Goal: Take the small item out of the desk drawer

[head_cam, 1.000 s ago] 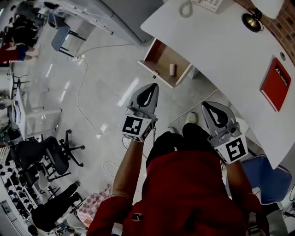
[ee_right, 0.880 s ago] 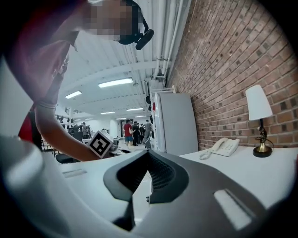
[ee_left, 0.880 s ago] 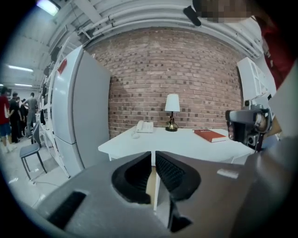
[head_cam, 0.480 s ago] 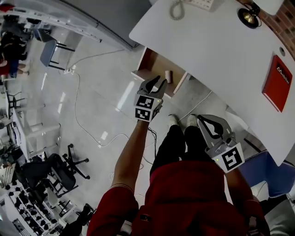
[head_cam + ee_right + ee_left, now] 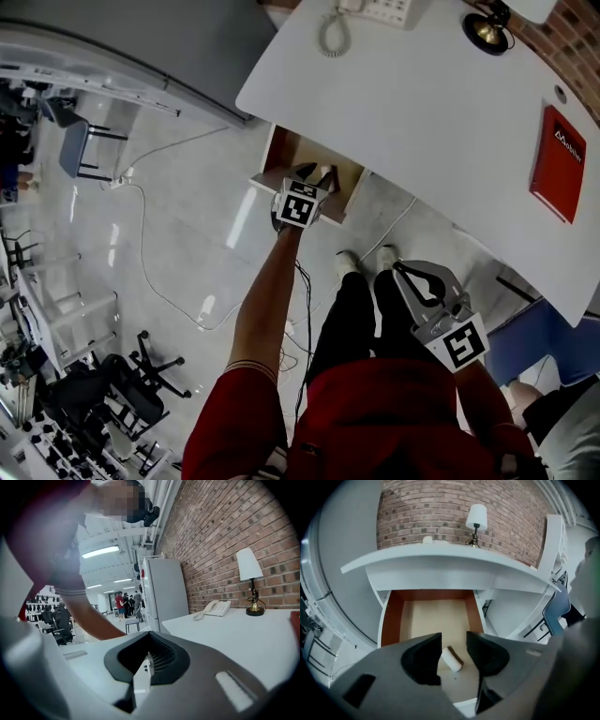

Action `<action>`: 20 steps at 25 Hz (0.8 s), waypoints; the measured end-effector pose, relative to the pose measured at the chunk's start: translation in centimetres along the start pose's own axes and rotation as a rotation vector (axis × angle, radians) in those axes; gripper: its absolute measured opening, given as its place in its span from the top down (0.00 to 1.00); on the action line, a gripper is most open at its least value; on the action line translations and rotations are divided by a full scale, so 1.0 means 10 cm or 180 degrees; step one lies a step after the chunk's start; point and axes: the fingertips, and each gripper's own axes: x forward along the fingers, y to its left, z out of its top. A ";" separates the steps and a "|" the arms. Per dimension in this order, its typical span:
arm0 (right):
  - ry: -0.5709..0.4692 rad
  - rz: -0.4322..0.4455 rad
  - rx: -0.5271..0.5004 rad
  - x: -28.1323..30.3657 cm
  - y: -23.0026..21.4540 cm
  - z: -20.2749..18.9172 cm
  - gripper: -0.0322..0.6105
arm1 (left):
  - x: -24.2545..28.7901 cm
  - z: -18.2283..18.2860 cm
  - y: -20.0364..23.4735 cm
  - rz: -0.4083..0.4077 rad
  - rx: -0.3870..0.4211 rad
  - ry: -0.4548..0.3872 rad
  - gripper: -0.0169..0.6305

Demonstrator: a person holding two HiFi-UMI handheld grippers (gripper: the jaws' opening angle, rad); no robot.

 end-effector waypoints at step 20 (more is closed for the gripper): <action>0.0338 -0.0451 0.0039 0.07 -0.26 -0.36 0.93 | 1.17 -0.56 0.30 -0.0172 -0.0161 0.0827 0.70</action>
